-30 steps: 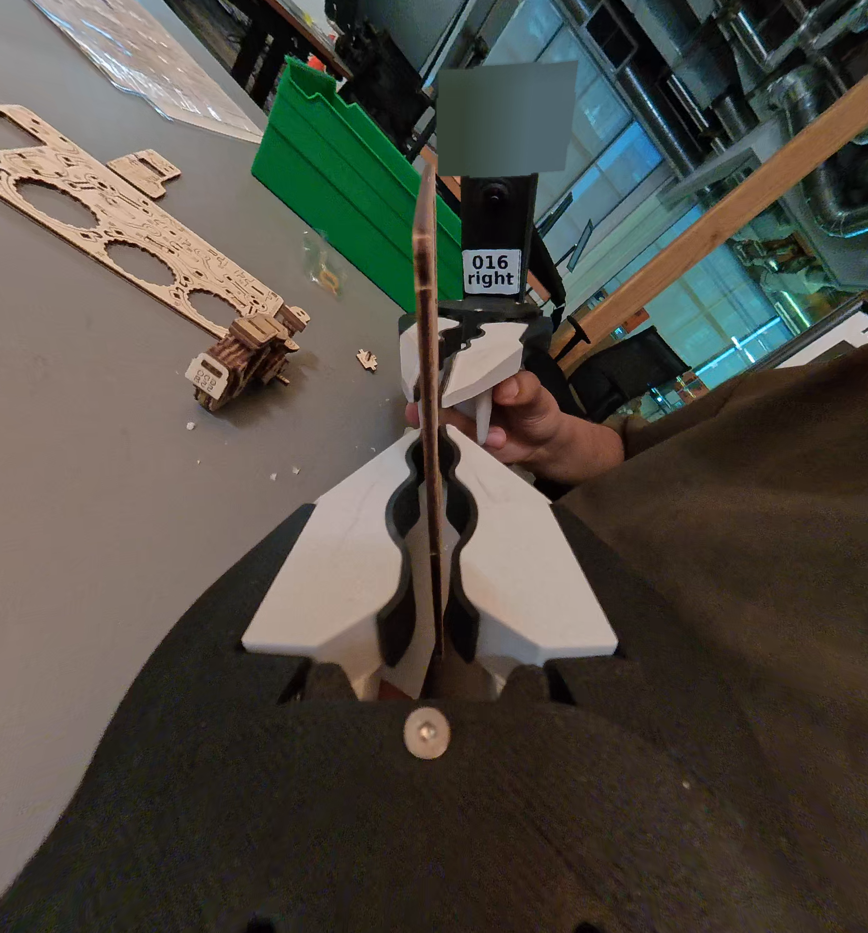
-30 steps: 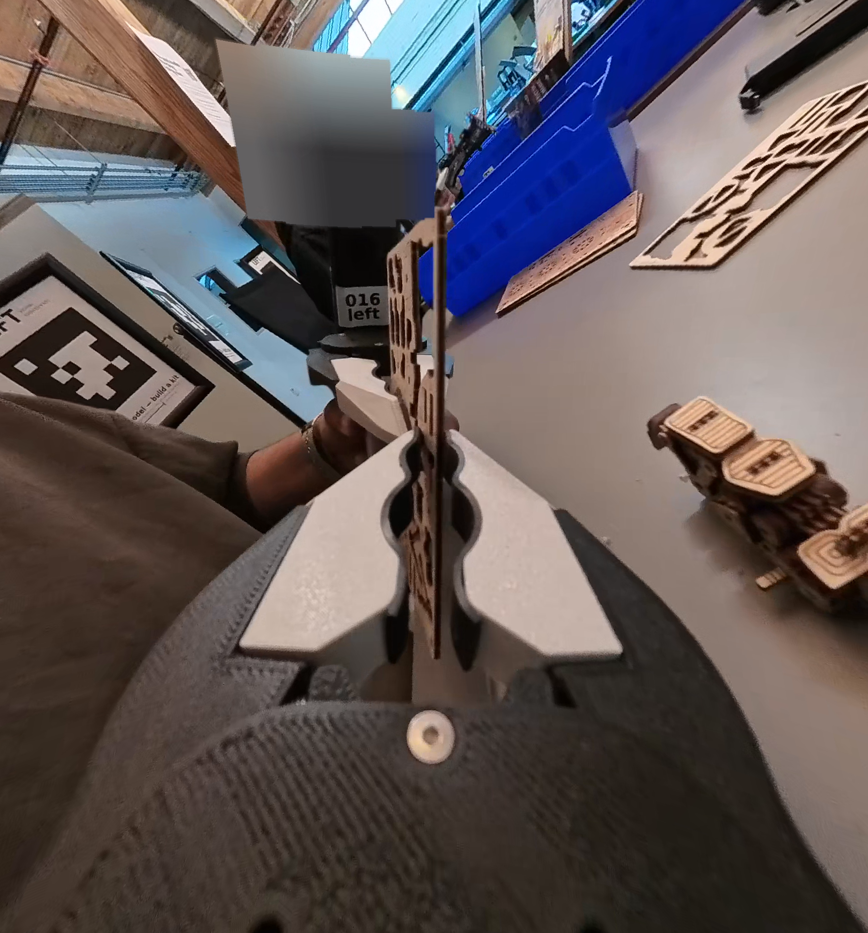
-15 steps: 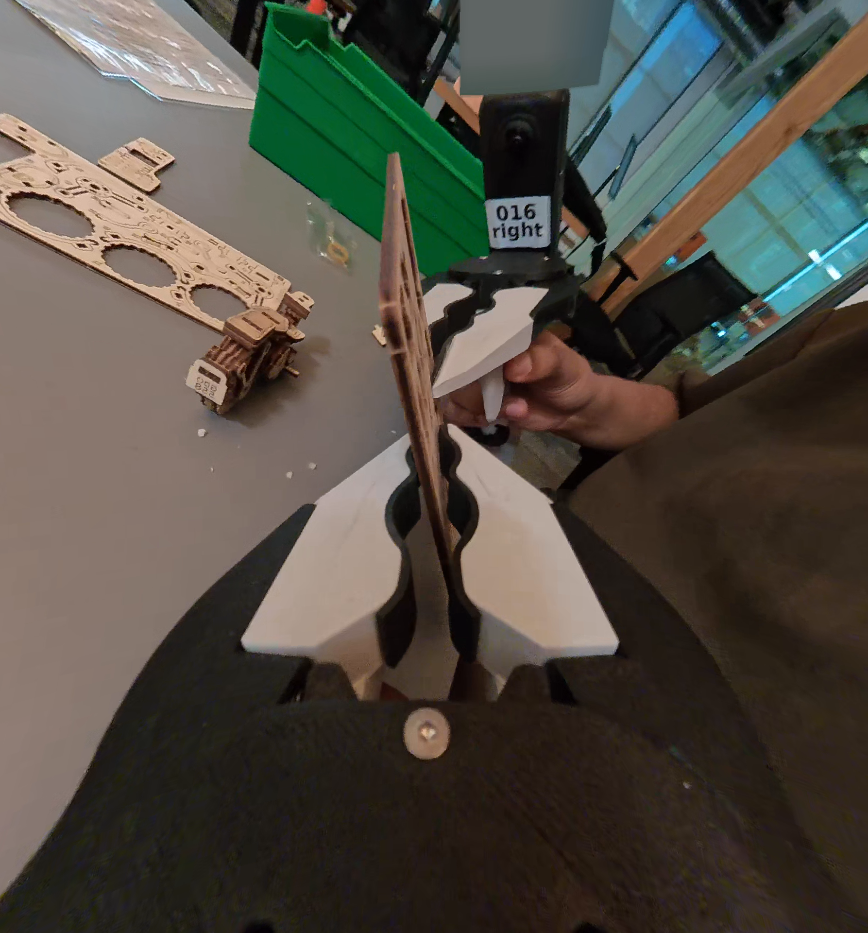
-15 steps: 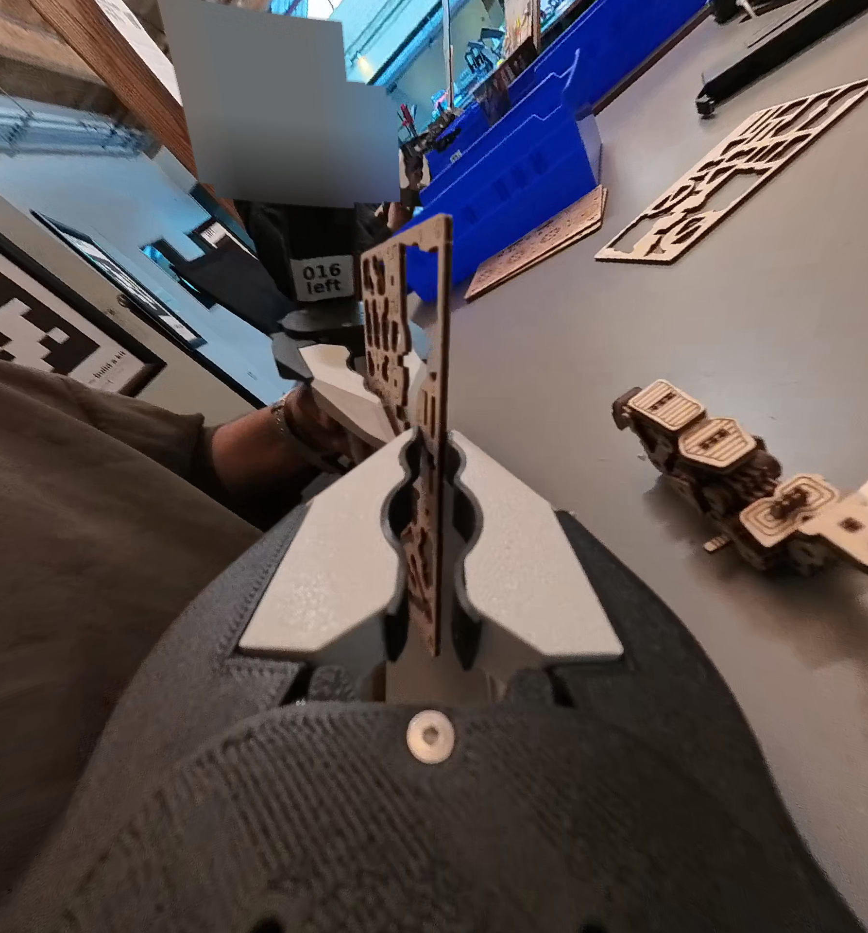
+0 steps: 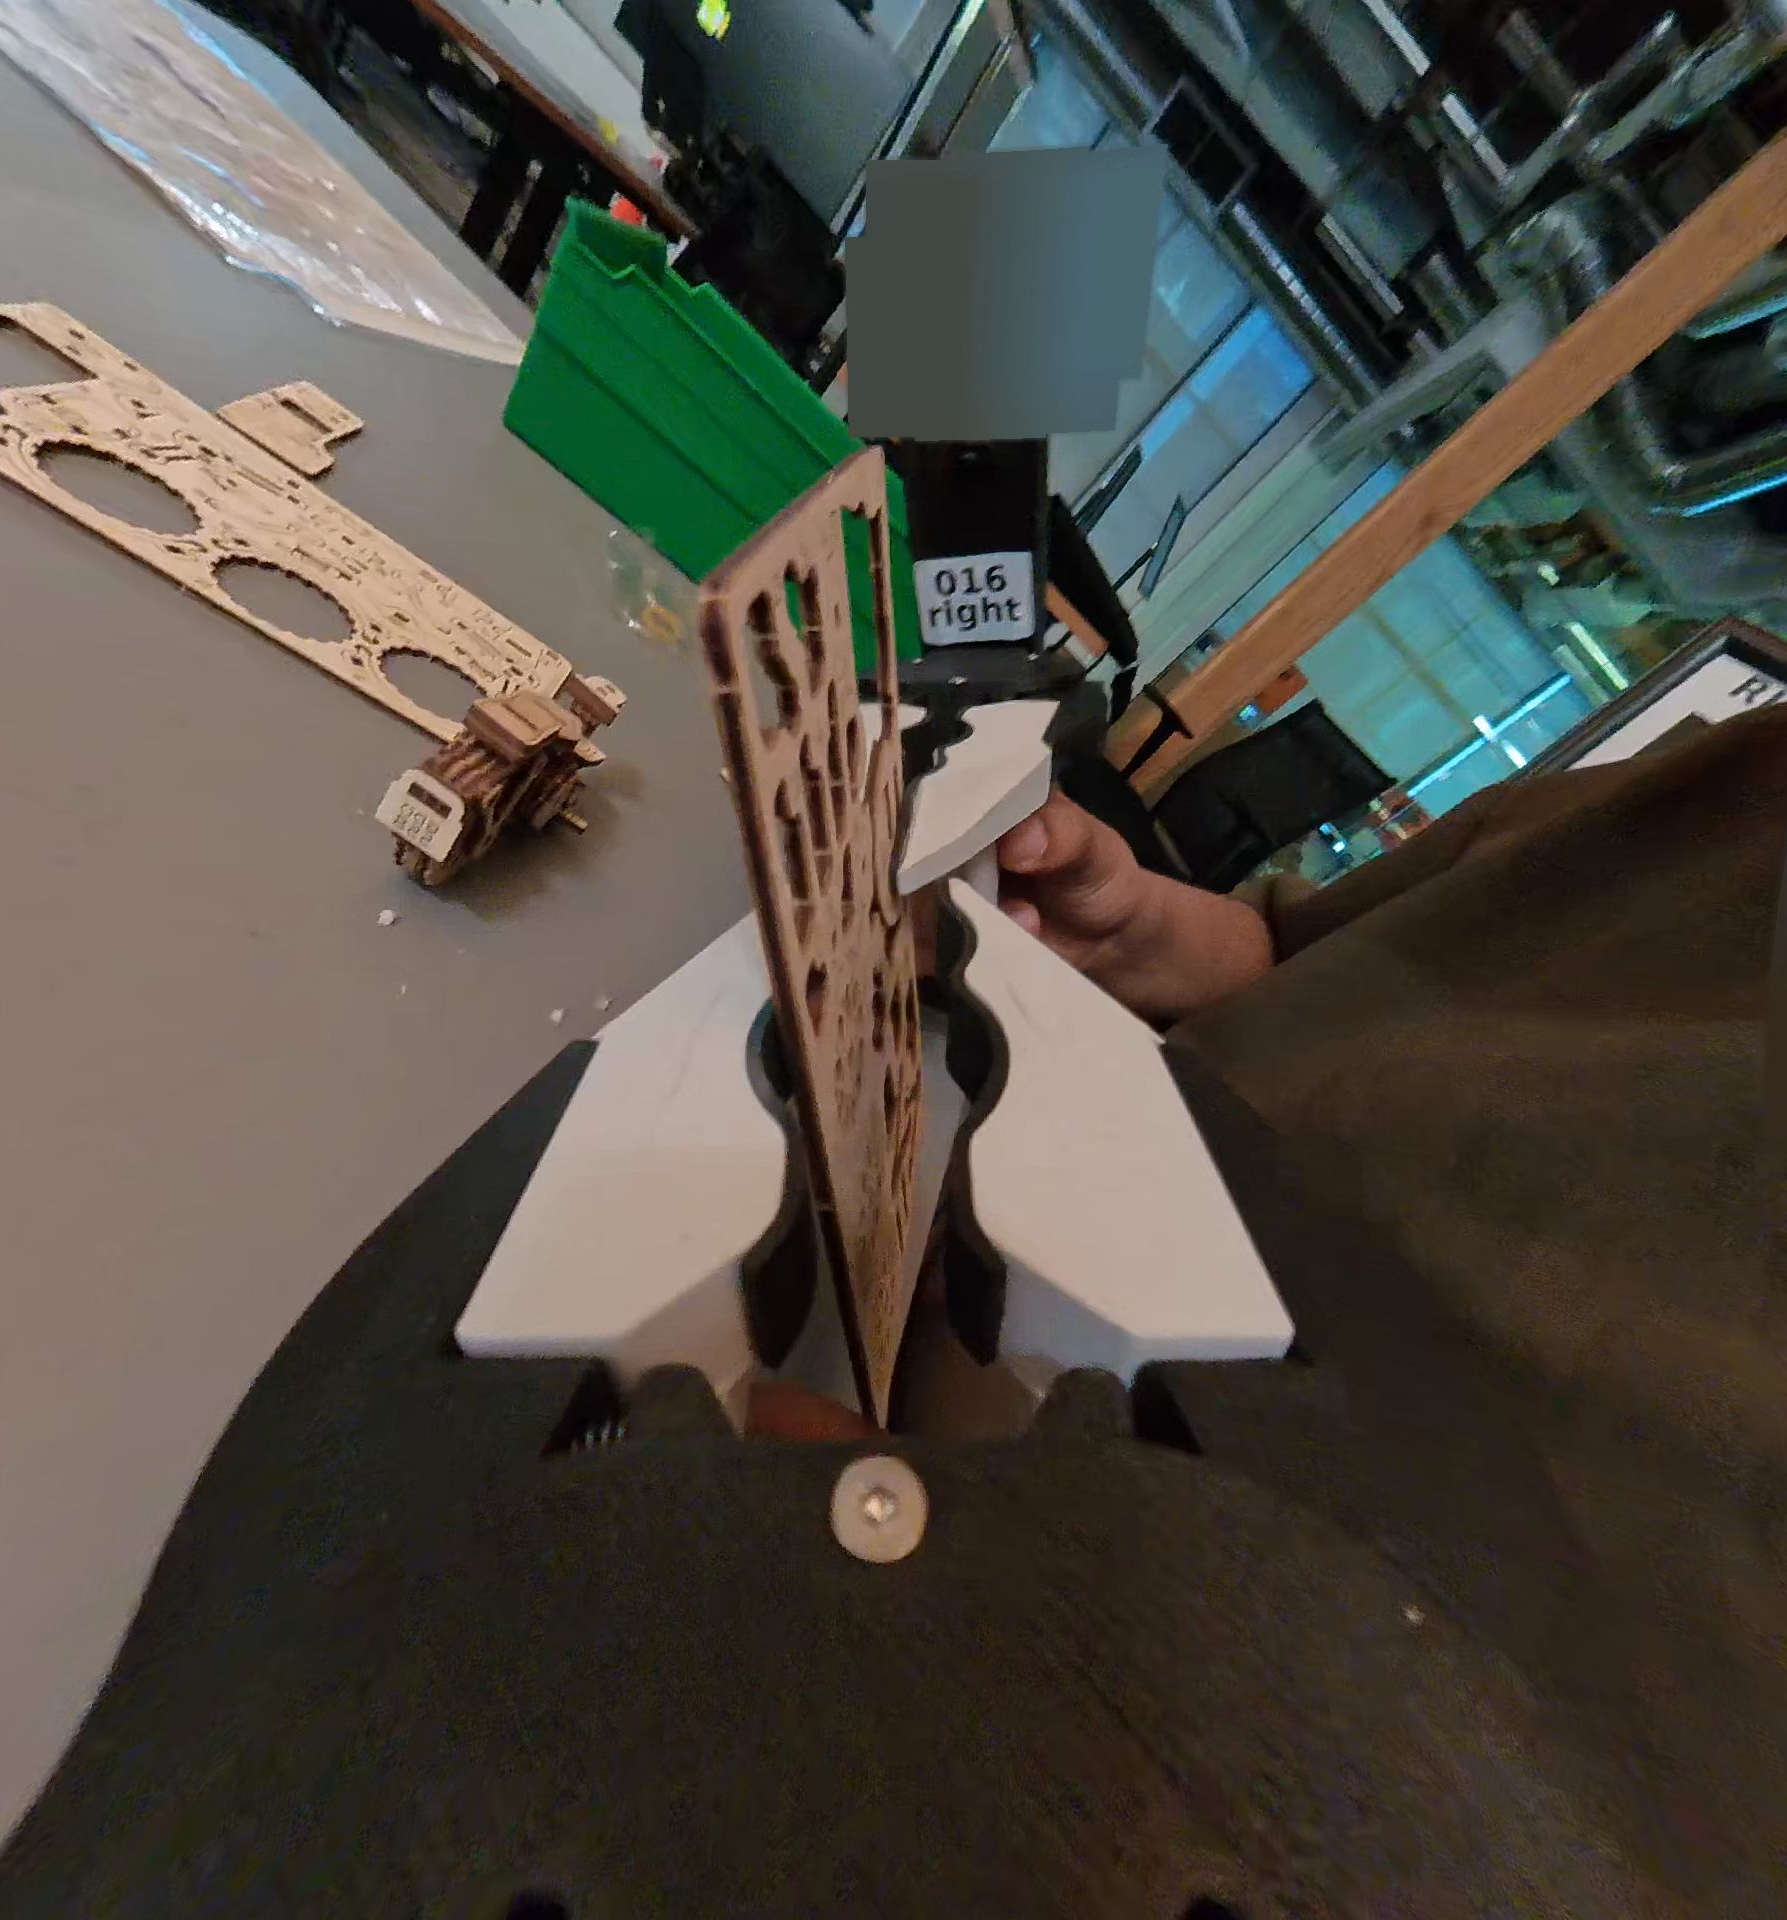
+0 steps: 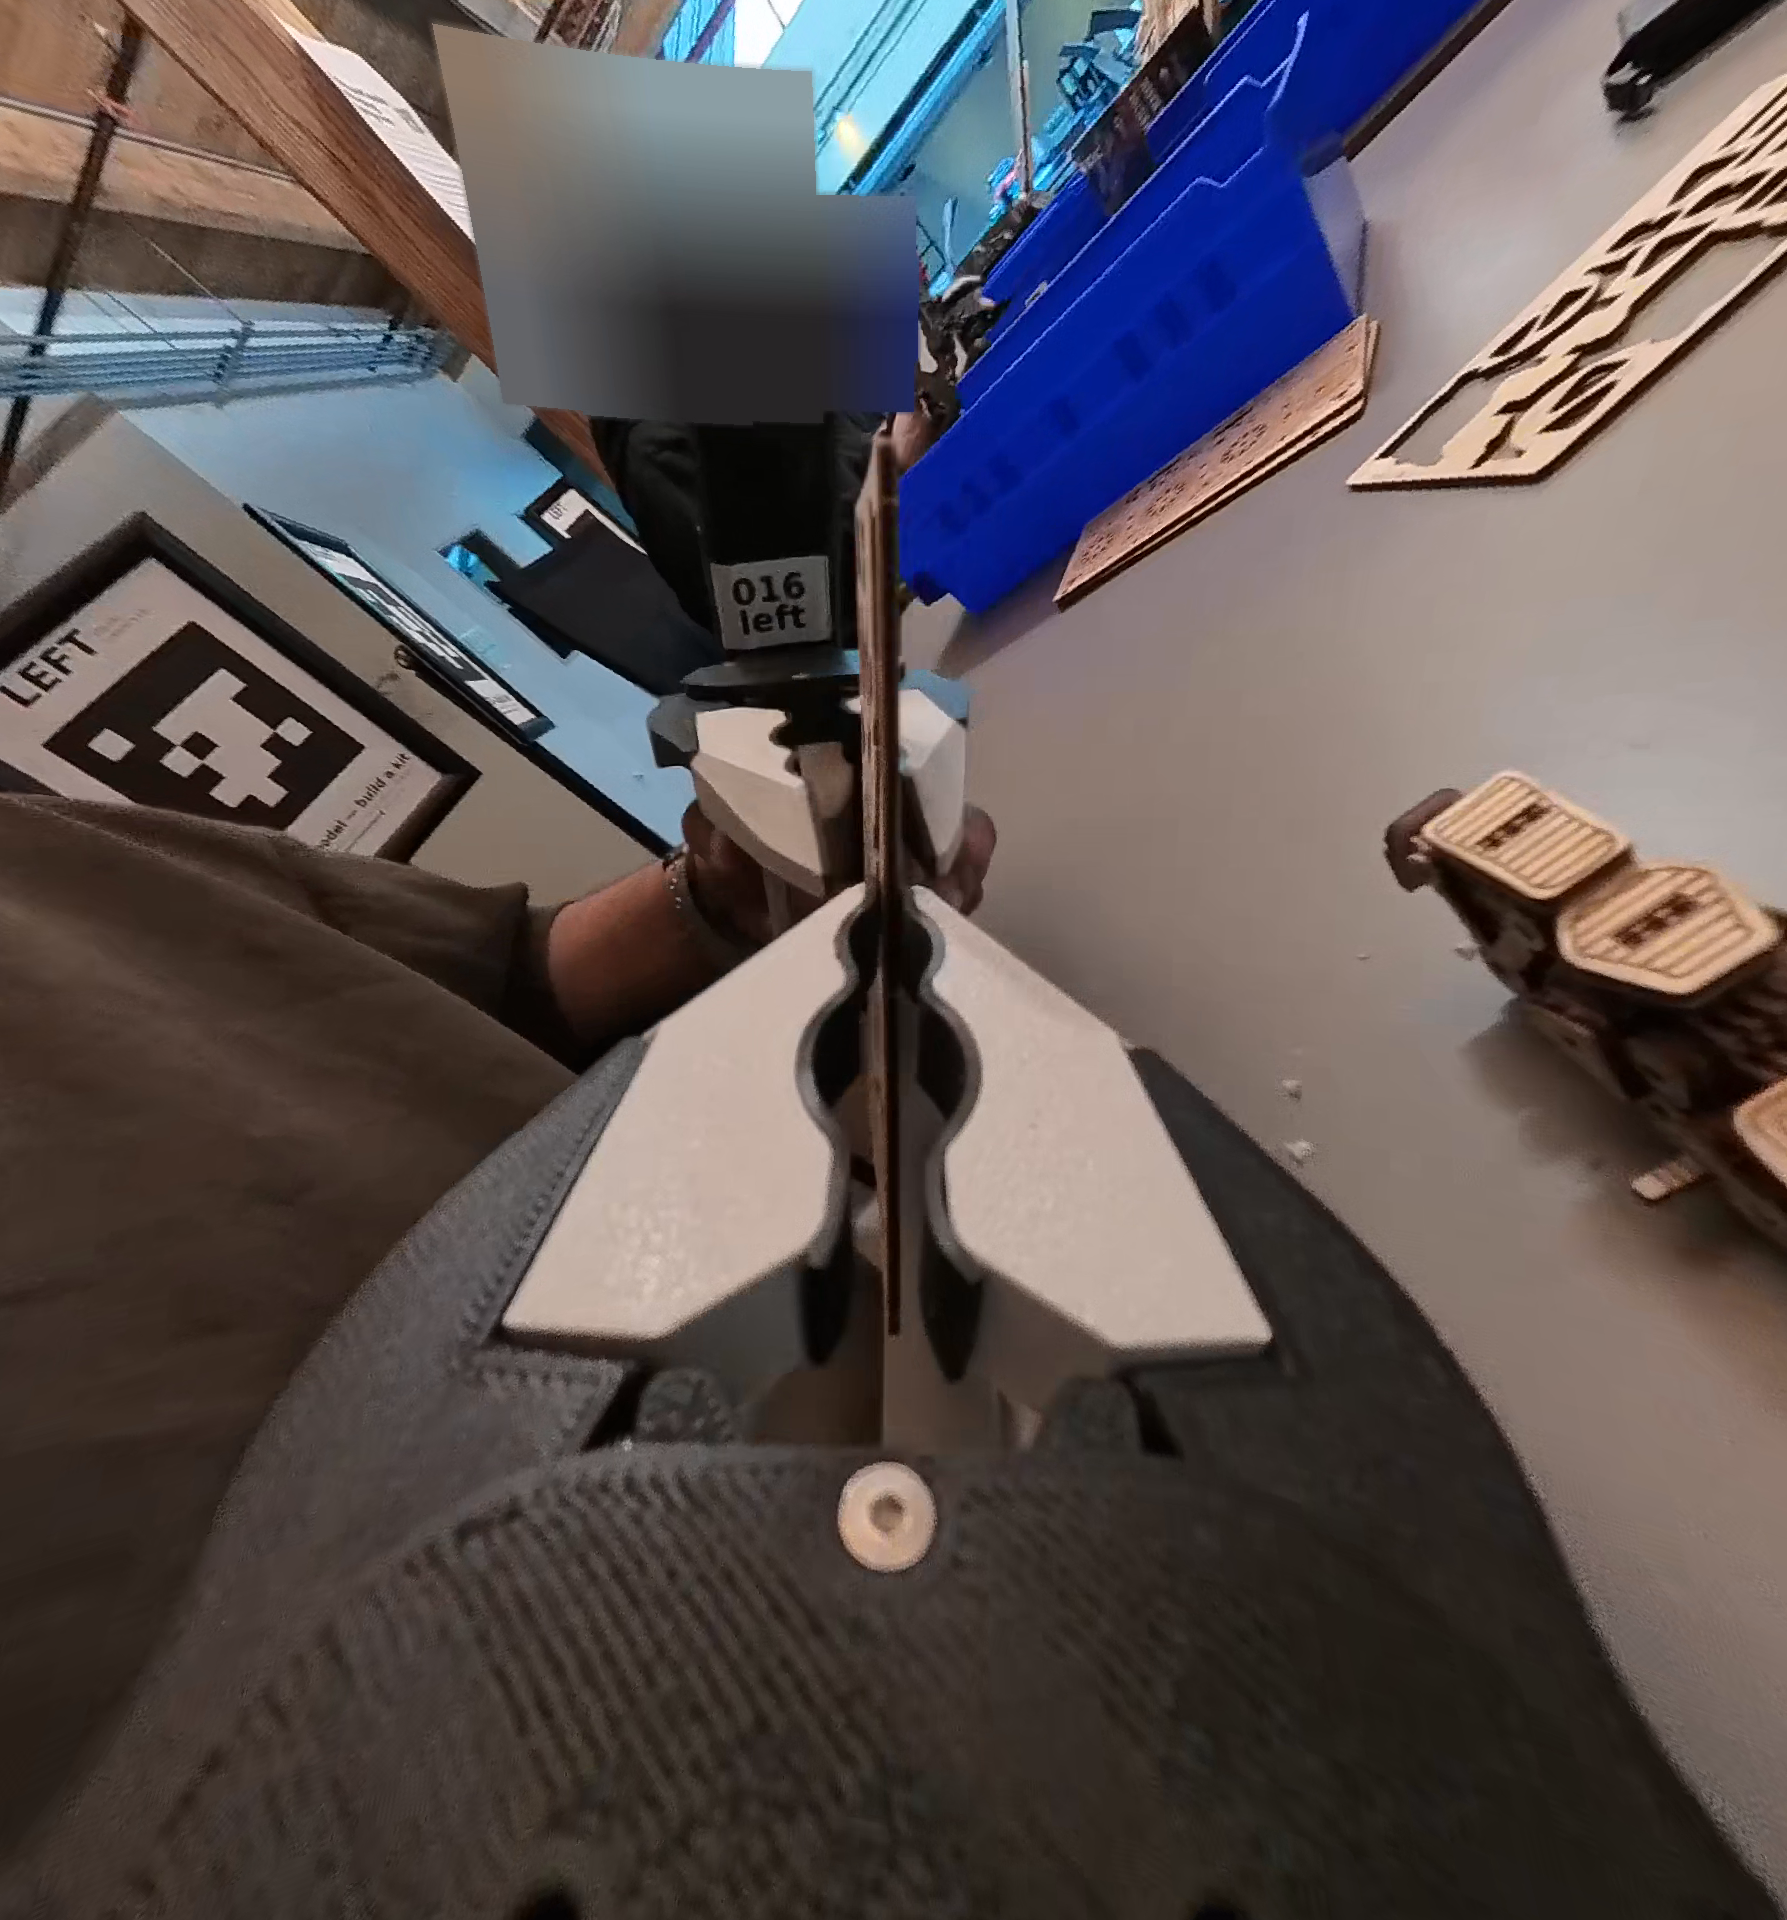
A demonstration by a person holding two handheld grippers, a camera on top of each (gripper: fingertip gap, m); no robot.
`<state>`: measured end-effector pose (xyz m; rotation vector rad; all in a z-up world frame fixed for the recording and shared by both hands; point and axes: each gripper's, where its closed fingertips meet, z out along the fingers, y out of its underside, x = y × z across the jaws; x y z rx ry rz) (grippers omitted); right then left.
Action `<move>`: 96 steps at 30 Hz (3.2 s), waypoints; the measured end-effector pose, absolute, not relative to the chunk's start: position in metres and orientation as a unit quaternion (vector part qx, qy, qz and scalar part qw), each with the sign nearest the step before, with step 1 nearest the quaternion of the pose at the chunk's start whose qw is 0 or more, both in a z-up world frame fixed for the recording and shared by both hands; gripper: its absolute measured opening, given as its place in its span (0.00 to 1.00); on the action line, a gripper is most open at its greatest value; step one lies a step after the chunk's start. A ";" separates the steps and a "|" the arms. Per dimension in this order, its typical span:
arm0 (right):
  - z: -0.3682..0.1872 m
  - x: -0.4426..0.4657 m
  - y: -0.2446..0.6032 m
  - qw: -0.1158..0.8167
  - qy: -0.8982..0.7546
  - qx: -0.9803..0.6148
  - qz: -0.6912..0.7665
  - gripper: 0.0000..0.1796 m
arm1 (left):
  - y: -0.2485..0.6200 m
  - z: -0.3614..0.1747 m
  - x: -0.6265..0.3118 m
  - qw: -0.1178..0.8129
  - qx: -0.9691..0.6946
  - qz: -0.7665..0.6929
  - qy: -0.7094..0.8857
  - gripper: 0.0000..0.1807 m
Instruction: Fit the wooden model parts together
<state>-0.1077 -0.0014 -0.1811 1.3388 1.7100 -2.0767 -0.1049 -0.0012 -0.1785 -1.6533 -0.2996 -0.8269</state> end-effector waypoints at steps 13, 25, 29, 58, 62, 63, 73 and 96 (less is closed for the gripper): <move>-0.192 -0.111 -0.008 0.009 0.622 0.440 -0.647 0.04 | -0.003 -0.188 -0.107 0.578 -0.745 -0.304 -0.136 0.00; -0.206 -0.123 -0.009 -0.028 0.638 0.473 -0.607 0.06 | -0.006 -0.202 -0.121 0.560 -0.766 -0.271 -0.165 0.00; -0.208 -0.129 -0.011 -0.026 0.632 0.484 -0.604 0.06 | -0.008 -0.205 -0.126 0.559 -0.769 -0.257 -0.172 0.00; -0.209 -0.129 -0.010 -0.001 0.636 0.474 -0.608 0.05 | -0.008 -0.205 -0.126 0.554 -0.773 -0.253 -0.176 0.00; -0.211 -0.132 -0.009 -0.034 0.648 0.481 -0.589 0.06 | -0.008 -0.207 -0.129 0.552 -0.777 -0.241 -0.183 0.00; -0.212 -0.132 -0.009 -0.037 0.648 0.483 -0.587 0.06 | -0.008 -0.207 -0.130 0.552 -0.777 -0.240 -0.185 0.00; -0.211 -0.139 -0.007 -0.053 0.641 0.502 -0.579 0.05 | -0.006 -0.205 -0.132 0.557 -0.772 -0.236 -0.196 0.00; -0.200 -0.124 -0.022 -0.069 0.651 0.455 -0.604 0.14 | -0.029 -0.252 -0.219 0.458 -0.804 -0.199 -0.322 0.24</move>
